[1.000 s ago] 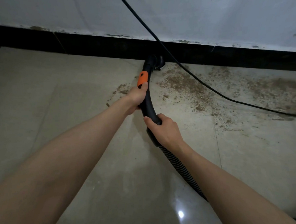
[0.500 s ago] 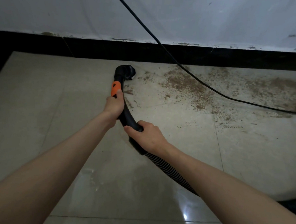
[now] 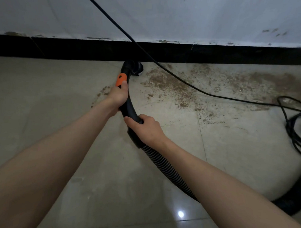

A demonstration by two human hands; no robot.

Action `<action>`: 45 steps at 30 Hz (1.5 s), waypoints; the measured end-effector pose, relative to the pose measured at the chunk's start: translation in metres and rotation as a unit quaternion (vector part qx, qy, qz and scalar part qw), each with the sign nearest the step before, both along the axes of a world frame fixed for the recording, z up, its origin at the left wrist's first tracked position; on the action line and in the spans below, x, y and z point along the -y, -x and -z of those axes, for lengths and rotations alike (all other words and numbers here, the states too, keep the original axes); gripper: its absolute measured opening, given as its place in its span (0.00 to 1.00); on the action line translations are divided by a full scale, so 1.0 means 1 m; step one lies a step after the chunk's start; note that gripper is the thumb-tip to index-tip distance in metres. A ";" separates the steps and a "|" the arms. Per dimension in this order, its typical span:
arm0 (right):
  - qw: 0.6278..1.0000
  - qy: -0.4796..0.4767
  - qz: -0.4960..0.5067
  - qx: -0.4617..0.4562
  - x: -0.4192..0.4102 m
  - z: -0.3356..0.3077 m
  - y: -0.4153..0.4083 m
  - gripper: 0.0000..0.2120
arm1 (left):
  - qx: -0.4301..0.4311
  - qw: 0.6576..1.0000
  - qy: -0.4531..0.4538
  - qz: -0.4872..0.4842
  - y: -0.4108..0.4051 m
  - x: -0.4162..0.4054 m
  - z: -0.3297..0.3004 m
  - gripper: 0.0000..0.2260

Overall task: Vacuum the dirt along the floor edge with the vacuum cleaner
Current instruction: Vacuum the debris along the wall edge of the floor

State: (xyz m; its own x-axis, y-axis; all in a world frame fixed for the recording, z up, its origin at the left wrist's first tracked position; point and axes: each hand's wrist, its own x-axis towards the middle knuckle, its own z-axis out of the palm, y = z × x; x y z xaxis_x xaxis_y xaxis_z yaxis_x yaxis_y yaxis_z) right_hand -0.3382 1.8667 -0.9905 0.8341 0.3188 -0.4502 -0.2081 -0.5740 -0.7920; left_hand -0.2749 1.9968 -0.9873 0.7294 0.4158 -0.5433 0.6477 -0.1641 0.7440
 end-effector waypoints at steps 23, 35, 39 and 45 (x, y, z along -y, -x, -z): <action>0.997 0.017 -0.071 0.031 -0.008 -0.033 0.043 0.16 | 0.037 0.990 0.077 -0.111 0.053 -0.033 -0.012 0.30; 0.962 0.050 -0.267 0.007 -0.037 -0.030 0.113 0.18 | -0.009 0.956 0.110 -0.273 0.171 -0.094 0.005 0.24; 0.957 0.060 -0.282 0.000 -0.026 -0.024 0.125 0.16 | -0.013 0.953 0.122 -0.275 0.186 -0.080 0.014 0.22; 0.968 0.059 -0.242 0.007 -0.007 -0.023 0.129 0.14 | -0.016 0.961 0.134 -0.242 0.178 -0.061 0.013 0.24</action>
State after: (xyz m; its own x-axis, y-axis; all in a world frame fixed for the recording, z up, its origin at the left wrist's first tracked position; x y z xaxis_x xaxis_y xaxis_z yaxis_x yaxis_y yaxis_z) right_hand -0.4672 1.8733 -0.9675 0.6064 0.6212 -0.4964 0.1187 -0.6880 -0.7159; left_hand -0.4529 2.0577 -1.0005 0.4667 0.5441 -0.6972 0.6242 0.3559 0.6955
